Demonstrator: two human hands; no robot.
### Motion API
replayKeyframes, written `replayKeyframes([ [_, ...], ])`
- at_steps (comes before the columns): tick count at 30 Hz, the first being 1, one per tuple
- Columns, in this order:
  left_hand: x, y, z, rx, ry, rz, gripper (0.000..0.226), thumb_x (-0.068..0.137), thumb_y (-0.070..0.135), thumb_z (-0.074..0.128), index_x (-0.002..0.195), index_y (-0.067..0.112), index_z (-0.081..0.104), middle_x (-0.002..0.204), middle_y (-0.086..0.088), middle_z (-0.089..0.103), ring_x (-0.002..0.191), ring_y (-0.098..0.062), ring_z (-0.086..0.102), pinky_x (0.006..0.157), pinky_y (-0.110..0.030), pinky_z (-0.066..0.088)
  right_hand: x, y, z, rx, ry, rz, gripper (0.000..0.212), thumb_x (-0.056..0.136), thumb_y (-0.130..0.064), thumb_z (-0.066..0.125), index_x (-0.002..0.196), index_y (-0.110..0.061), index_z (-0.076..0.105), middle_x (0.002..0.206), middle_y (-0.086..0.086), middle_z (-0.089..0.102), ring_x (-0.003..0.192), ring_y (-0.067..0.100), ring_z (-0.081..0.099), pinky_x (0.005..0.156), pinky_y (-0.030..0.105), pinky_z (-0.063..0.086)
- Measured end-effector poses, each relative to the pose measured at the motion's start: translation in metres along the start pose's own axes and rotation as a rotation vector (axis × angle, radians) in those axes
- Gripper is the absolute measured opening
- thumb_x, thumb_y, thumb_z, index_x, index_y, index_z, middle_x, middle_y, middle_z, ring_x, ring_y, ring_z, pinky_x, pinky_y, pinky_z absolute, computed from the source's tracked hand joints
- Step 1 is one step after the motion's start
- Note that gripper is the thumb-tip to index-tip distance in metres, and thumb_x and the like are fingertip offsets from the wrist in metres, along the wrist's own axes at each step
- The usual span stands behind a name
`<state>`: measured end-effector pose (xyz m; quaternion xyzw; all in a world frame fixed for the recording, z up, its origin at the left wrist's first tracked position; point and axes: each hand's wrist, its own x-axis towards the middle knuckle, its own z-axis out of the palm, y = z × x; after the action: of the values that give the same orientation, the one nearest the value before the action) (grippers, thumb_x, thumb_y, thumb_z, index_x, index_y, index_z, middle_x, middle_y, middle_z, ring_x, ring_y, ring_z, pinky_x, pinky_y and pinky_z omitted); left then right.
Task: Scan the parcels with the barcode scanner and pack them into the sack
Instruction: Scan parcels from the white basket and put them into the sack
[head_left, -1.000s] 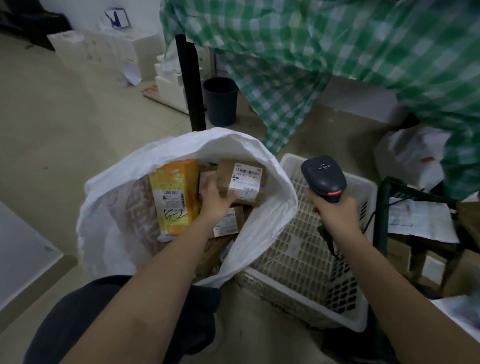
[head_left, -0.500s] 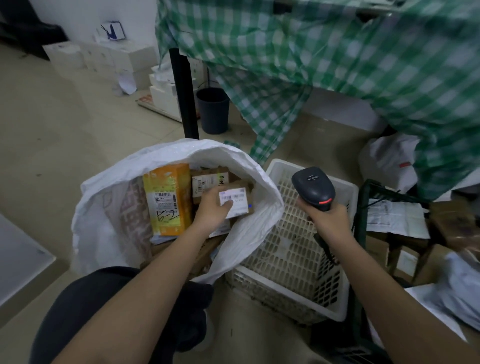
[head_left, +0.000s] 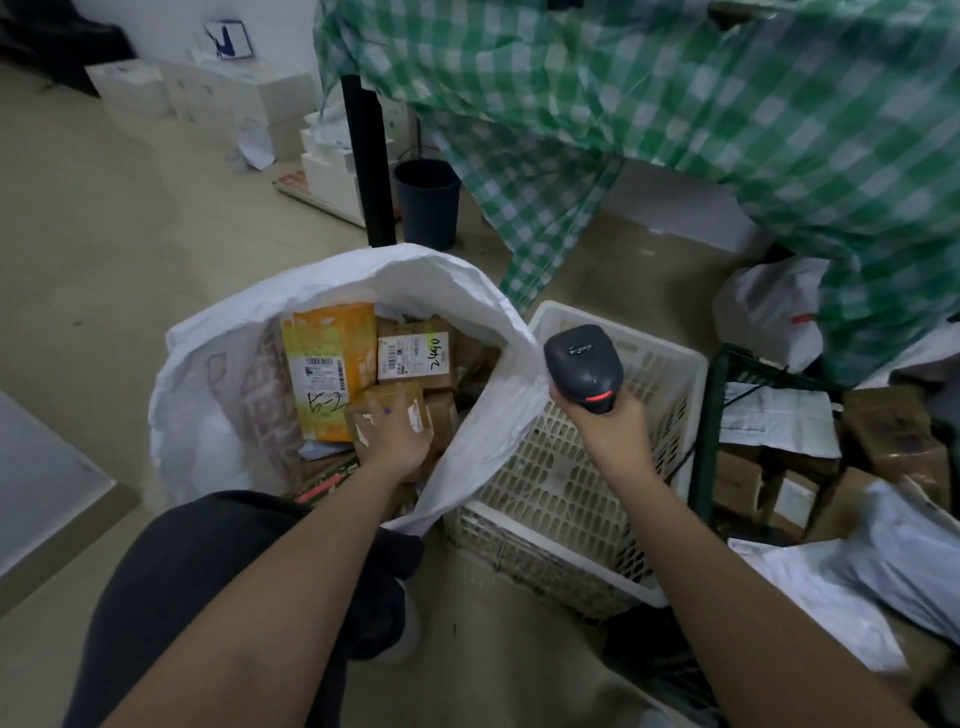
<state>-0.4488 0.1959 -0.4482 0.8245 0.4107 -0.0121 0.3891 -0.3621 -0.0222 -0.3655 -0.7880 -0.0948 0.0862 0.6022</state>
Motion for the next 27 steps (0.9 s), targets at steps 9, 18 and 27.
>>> replayKeyframes([
  [9, 0.048, -0.041, 0.004, -0.140, -0.027, 0.049, 0.092, 0.093, 0.018, 0.062, 0.153, 0.020, -0.007, 0.158, -0.011, -0.021, 0.148, -0.026, -0.003, 0.111, -0.029, 0.022, 0.040, 0.017, 0.057, 0.007, 0.038, -0.006, 0.022, 0.077, -0.009, 0.079, 0.091, -0.018, 0.063, 0.079, -0.001, 0.065, 0.083, 0.020, 0.062, 0.073, 0.031, 0.046],
  [18, 0.039, -0.036, -0.008, -0.226, -0.145, 0.158, 0.053, 0.098, 0.003, 0.048, 0.147, 0.006, 0.029, 0.149, -0.006, 0.035, 0.138, -0.024, 0.034, 0.110, -0.031, 0.029, 0.047, 0.018, 0.057, 0.064, 0.083, -0.008, 0.025, 0.080, -0.008, 0.076, 0.099, -0.017, 0.064, 0.086, -0.003, 0.066, 0.079, 0.009, 0.061, 0.075, 0.026, 0.044],
  [27, -0.019, -0.043, 0.013, -0.006, -0.347, 0.256, 0.061, 0.075, 0.051, 0.075, 0.125, 0.019, 0.061, 0.121, 0.006, 0.060, 0.108, -0.014, 0.057, 0.090, -0.032, 0.047, 0.034, -0.006, 0.063, -0.061, 0.086, -0.043, 0.031, 0.080, -0.014, 0.076, 0.073, -0.033, 0.053, 0.071, -0.008, 0.061, 0.081, 0.024, 0.062, 0.077, 0.041, 0.051],
])
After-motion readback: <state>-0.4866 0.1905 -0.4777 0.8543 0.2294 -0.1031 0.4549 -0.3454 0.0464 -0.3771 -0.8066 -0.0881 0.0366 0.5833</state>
